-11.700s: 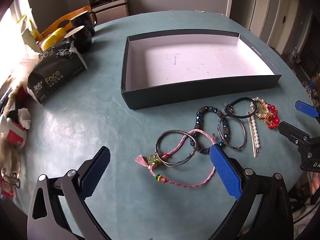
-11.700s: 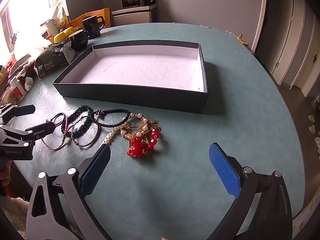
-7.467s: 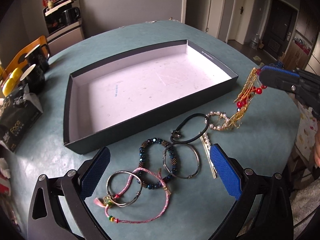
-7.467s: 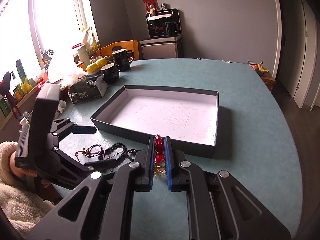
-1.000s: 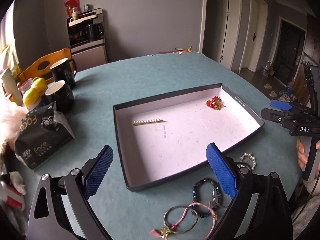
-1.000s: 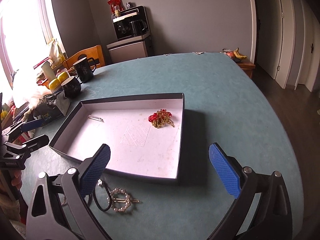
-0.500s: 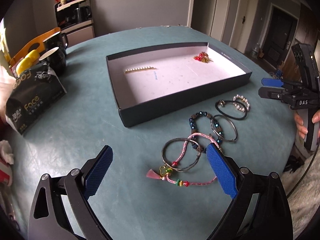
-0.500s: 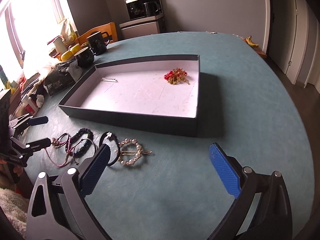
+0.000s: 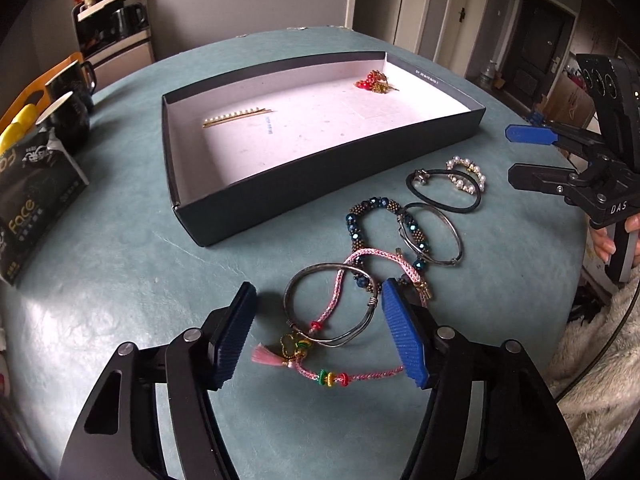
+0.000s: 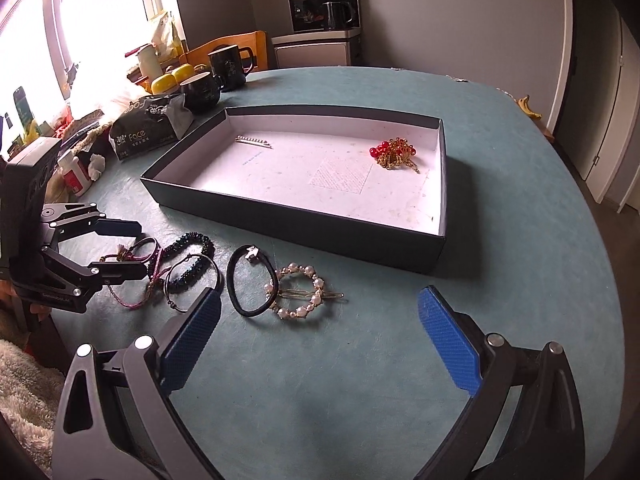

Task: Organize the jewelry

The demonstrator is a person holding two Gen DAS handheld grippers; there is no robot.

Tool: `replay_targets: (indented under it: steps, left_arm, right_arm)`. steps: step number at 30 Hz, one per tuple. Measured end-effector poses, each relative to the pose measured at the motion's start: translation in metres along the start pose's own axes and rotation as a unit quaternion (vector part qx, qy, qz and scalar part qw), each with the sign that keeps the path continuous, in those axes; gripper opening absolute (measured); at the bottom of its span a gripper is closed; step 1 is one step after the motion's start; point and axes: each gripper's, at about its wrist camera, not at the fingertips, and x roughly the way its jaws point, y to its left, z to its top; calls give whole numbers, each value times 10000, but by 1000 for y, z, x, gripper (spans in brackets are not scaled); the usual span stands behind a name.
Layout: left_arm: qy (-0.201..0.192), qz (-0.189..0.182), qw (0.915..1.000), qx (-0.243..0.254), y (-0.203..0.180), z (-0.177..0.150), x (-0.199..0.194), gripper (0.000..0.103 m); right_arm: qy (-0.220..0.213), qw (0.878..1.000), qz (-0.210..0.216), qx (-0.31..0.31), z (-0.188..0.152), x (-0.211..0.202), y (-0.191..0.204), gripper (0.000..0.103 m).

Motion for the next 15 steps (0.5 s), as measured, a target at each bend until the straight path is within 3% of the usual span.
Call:
replay_targets:
  steps: [5, 9, 15]
  left_arm:
    - [-17, -80, 10000, 37, -2, 0, -2, 50]
    - [-54, 12, 9998, 182, -6, 0, -1, 50]
    - [-78, 100, 9997, 216, -7, 1, -4, 49]
  right_arm:
    - [40, 10000, 26, -15, 0, 2, 0, 97]
    - [89, 10000, 28, -11, -1, 5, 0, 97]
    - [156, 9998, 60, -106, 0, 9, 4, 72]
